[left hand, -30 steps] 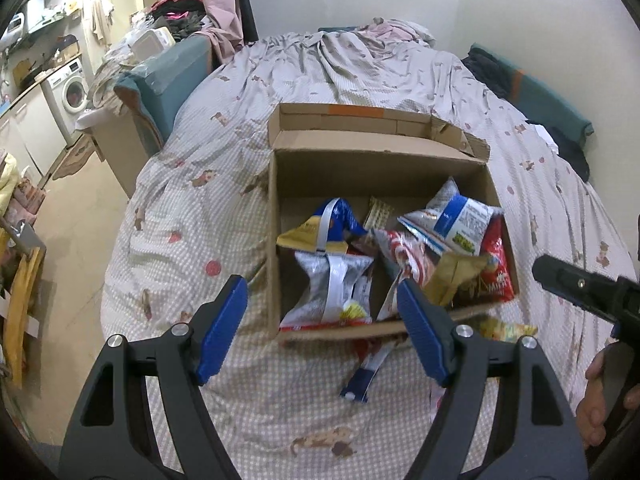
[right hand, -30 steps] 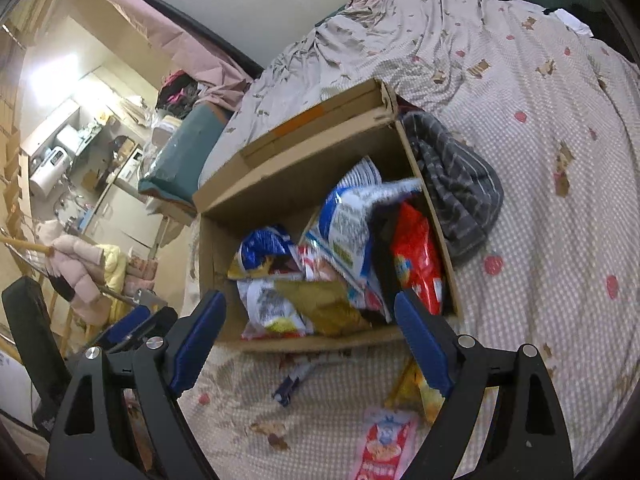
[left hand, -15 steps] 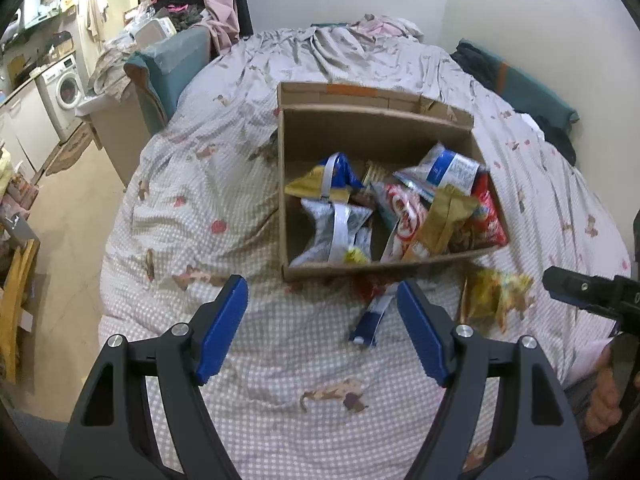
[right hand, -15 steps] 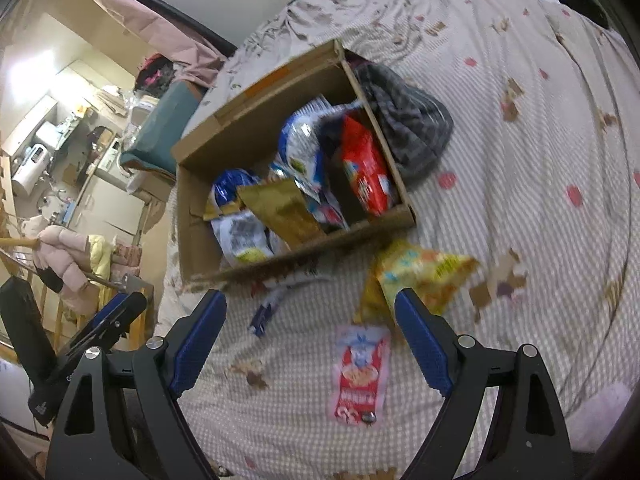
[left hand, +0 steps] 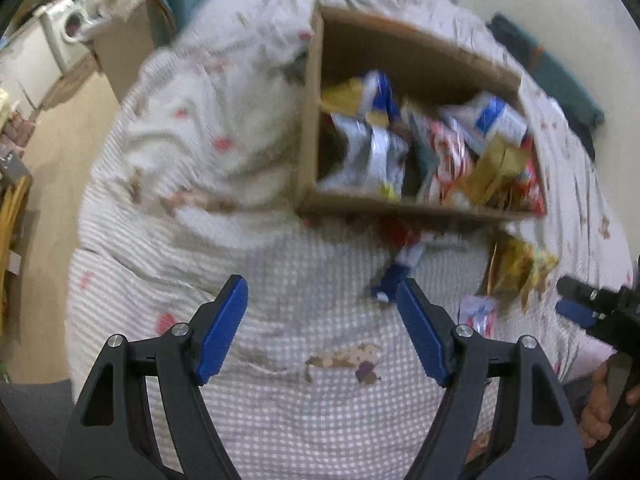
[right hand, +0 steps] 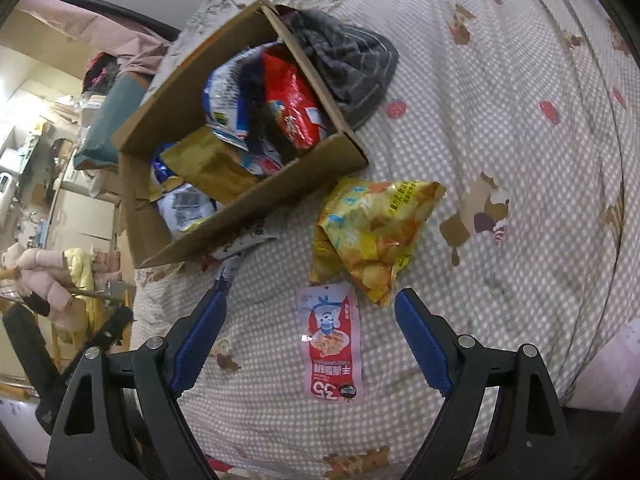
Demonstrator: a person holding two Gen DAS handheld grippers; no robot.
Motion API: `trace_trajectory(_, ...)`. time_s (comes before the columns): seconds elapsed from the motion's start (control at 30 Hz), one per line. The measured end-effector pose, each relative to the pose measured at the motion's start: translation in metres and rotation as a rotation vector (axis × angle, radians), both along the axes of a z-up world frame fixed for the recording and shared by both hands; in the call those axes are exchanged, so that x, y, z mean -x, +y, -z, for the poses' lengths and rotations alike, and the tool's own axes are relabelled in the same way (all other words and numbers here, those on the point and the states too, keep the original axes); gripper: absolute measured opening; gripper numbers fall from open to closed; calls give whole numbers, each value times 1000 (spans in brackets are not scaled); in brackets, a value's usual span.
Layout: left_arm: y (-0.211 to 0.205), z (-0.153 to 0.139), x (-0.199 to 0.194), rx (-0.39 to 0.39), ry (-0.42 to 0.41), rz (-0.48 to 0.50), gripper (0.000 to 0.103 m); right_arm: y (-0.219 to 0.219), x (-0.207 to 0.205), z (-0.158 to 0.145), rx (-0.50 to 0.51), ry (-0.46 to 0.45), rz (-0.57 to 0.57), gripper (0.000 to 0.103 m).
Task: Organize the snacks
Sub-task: 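Move both grippers back to the remaining snacks on the duvet, then grasp the blue-white stick packet with the left gripper and lift it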
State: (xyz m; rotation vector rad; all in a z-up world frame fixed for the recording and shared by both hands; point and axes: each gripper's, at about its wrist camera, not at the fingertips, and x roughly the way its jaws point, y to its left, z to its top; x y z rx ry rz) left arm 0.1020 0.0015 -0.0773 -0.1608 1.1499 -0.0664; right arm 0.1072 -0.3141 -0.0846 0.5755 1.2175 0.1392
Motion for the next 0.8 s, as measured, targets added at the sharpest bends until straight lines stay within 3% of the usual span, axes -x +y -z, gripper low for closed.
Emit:
trace_trajectory(0.1,-21,19,-12,6,51,64,72,0,-2,4,-10,15,13,89)
trace_trajectory(0.27,-57,31,-29,-15,52,158,67,-5,-1,9,-11,30,24,89)
trace_trajectory(0.47,-81,56,-50,-9,113,214,44,-13,2,12,-28,46,39,89)
trace_trajectory(0.53,-84,62,-53,-28,114,217,41,-14,2,13,-32,51,36,89)
trace_trajectory(0.6,-85,64,-56,-42,112,219,23,-13,2,15,-30,55,32,89)
trace_trajectory(0.7,-87,64,-58,-33,107,231,15,-11,-1,17,-28,61,29,89)
trace_trajectory(0.8,-79,61,-51,-30,119,227,14,-7,-2,17,-28,63,21,89)
